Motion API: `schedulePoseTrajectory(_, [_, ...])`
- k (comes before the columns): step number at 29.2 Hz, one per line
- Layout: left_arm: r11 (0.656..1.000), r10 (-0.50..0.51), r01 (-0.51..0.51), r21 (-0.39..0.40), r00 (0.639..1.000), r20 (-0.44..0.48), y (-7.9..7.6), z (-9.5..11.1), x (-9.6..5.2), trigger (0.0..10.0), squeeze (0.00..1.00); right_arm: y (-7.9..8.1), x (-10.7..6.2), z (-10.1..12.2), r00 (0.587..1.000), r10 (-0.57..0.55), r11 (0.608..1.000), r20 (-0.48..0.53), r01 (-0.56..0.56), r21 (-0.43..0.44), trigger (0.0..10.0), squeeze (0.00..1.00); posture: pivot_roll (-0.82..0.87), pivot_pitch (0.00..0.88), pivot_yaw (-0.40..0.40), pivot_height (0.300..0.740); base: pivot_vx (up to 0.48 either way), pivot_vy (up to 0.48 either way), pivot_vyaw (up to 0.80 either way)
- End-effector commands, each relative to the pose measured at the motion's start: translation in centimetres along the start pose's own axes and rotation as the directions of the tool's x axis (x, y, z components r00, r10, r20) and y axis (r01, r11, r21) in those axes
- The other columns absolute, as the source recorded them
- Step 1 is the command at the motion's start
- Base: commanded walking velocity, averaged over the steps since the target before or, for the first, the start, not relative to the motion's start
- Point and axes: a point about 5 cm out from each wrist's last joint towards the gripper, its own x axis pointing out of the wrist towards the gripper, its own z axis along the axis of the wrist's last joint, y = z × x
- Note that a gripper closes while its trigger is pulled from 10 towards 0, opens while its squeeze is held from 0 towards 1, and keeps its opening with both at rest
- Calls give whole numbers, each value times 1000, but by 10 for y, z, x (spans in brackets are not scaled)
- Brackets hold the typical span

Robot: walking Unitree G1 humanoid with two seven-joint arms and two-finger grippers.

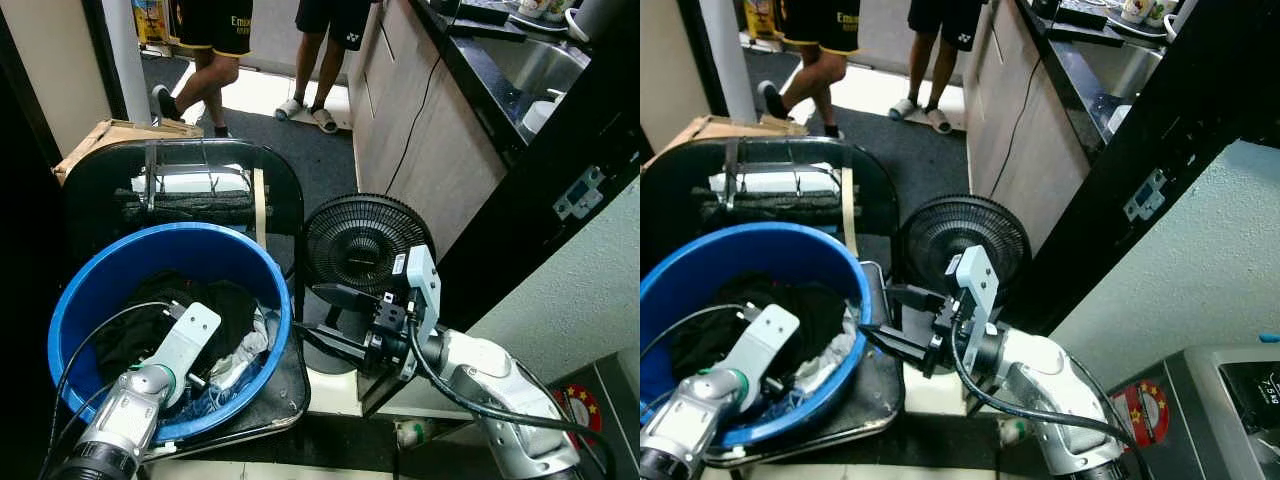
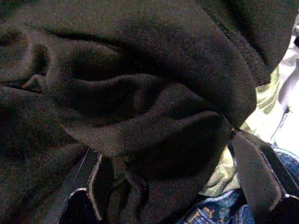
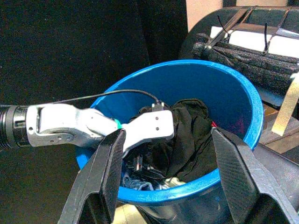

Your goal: Clothes washing

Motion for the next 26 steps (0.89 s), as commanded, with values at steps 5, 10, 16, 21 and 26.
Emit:
schedulePoseTrajectory(5, [996, -79, 75, -40, 991, -104, -17, -29, 2, 0, 0, 1, -1, -3, 1000, 7, 1000, -6, -7, 0, 10000, 0, 6, 204, -121, 740, 0, 0, 0])
schedulePoseTrajectory(10, [996, -83, 79, -45, 992, -97, -19, -27, 0, 0, 0, 1, -1, -3, 1000, 10, 1000, -6, -10, 0, 10000, 0, 8, 203, -120, 740, 0, 0, 0])
schedulePoseTrajectory(16, [997, -69, 66, -31, 992, -102, -22, -25, -1, 10000, 0, 1, -1, -3, 1000, 11, 1000, -5, -11, -1, 10000, 0, 9, 203, -121, 740, 0, 0, 0])
schedulePoseTrajectory(21, [993, -103, 98, -61, 991, -83, -26, -24, -2, 0, 0, 1, -1, -3, 1000, 12, 1000, -5, -12, -1, 10000, 0, 8, 203, -120, 740, 0, 0, 0])
schedulePoseTrajectory(26, [989, -128, 122, -83, 989, -72, -29, -21, -5, 0, 0, 0, -1, -3, 1000, 11, 1000, -5, -11, -1, 10000, 0, 9, 201, -119, 740, 0, 0, 0])
